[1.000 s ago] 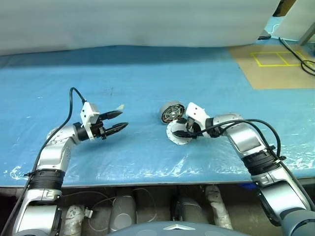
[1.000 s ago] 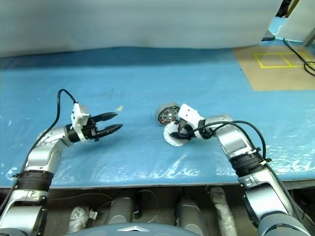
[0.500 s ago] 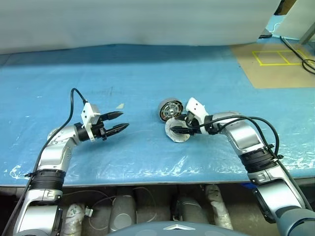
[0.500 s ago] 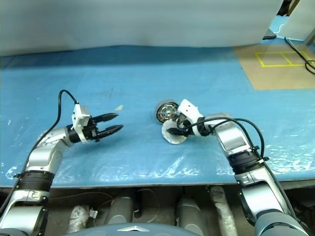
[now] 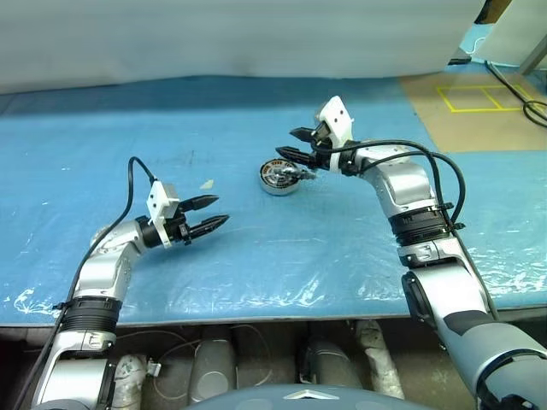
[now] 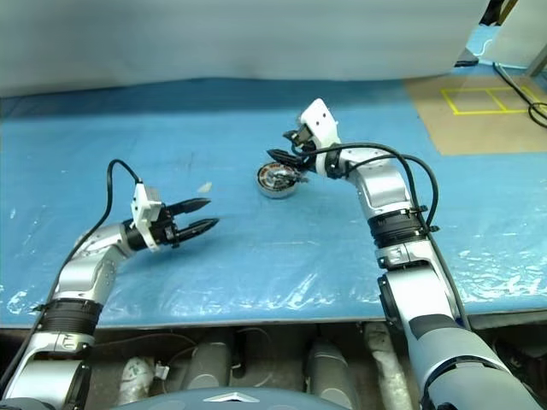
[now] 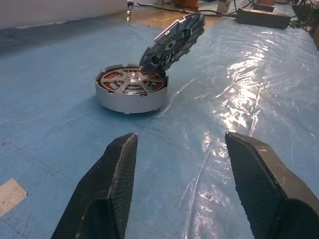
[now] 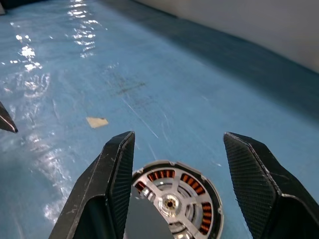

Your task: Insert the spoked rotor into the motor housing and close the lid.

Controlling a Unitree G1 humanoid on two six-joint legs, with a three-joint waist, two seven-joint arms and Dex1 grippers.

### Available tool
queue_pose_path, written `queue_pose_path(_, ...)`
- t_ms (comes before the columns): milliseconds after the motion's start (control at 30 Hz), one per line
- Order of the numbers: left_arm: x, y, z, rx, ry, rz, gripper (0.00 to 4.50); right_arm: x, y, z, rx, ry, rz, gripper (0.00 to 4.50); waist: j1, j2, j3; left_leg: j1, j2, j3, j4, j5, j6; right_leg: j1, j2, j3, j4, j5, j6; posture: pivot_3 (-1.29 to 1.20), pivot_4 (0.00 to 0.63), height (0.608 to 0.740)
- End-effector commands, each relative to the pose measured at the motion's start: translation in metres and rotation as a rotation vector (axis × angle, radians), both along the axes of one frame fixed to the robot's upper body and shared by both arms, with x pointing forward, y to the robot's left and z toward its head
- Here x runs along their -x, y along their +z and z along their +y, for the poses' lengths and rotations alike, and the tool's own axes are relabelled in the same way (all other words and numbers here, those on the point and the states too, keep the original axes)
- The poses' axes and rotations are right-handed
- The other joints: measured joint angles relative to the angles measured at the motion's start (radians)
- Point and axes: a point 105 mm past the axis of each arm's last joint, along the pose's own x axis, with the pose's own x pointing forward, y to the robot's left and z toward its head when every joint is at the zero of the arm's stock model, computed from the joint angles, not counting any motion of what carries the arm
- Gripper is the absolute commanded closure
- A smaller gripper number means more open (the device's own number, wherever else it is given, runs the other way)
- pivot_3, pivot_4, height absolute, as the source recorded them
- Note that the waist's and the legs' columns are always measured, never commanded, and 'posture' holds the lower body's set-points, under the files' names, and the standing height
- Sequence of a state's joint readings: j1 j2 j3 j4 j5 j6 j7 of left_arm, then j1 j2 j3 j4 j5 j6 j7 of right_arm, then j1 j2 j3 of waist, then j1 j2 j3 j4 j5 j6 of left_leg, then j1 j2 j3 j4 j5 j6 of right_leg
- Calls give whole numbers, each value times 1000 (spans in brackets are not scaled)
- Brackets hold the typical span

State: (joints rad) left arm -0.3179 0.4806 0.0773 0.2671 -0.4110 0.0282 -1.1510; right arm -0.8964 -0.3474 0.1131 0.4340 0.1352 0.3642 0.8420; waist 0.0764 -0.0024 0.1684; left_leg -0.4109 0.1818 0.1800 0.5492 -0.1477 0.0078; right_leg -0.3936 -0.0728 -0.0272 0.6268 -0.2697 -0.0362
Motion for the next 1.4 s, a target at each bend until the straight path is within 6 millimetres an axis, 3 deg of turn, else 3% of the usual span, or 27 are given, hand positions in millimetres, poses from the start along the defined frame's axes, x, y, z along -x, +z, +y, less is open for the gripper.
queue_pose_path(33, 1, 6, 1, 0, 0, -38, 1503, -1, 10, 0, -4, -2, -51, 1556, -1, 0, 0, -1, 0, 0, 1, 0, 0, -1, 0, 0, 1, 0, 0, 0, 150, 740)
queue_pose_path(133, 1, 6, 2, 5, 6, -36, 1503, 2, 18, 0, -66, 14, -45, 1556, -4, 0, 0, -2, 0, 0, 3, 0, 0, -2, 0, 0, 3, 0, 0, 0, 150, 740)
queue_pose_path(233, 1, 8, 3, 8, 9, -37, 1503, 16, 51, -1, -249, 106, -26, 1556, -3, 0, 1, -2, 1, 0, 6, -1, -1, -4, 0, 1, 8, -1, -2, 0, 150, 740)
queue_pose_path(333, 1, 9, 4, 8, 12, -36, 1503, 32, 74, -15, -309, 180, -27, 1556, -1, 0, 1, -2, 1, 0, 9, -1, -1, -4, 0, 1, 12, -2, -4, 0, 150, 740)
queue_pose_path(400, 1, 8, 4, 7, 12, -35, 1503, 48, 76, -25, -303, 251, 16, 1556, 5, 0, 1, -2, 2, -1, 12, -1, -1, -3, 0, 1, 13, -2, -4, 0, 150, 740)
queue_pose_path(500, 2, 8, 4, 5, 13, -33, 1503, 74, 48, -35, -138, 324, 86, 1556, 21, -1, 1, -1, 2, -1, 13, -1, -1, -1, 0, 1, 12, -2, -4, 0, 150, 740)
queue_pose_path(600, 2, 8, 5, 3, 14, -31, 1503, 102, -4, -42, 117, 366, 165, 1556, 26, -1, 1, 4, 2, -2, 11, -2, -1, 4, 0, 1, 10, -3, -4, 0, 150, 740)
queue_pose_path(667, 2, 7, 6, 2, 13, -28, 1503, 118, -28, -33, 171, 406, 202, 1556, 23, -1, 1, 5, 3, -2, 11, -2, -1, 4, 0, 1, 9, -3, -4, 0, 150, 740)
queue_pose_path(733, 2, 6, 6, 1, 13, -26, 1503, 123, -37, -19, 132, 416, 226, 1556, 10, 0, 2, 5, 3, -1, 10, -2, -1, 3, 0, 3, 9, -3, -4, 0, 150, 740)
queue_pose_path(1100, -3, 8, -1, 10, 0, -35, 1503, 54, -77, 44, 307, 282, 29, 1556, -4, 0, 2, 4, 2, -1, 12, -1, -2, 1, 0, 4, 12, -3, -4, 0, 150, 740)
queue_pose_path(1267, 0, 7, -3, 15, 2, -36, 1503, 20, -80, 48, 355, 168, -26, 1556, -7, 0, 2, -4, 1, -1, 14, -1, -2, -7, 0, 3, 14, -2, -4, 0, 150, 740)
queue_pose_path(1400, 3, 5, -2, 14, 11, -33, 1503, 17, -71, 51, 328, 191, -50, 1556, -6, 0, 2, -6, 2, -1, 14, -1, -2, -7, 0, 2, 14, -2, -4, 0, 150, 740)
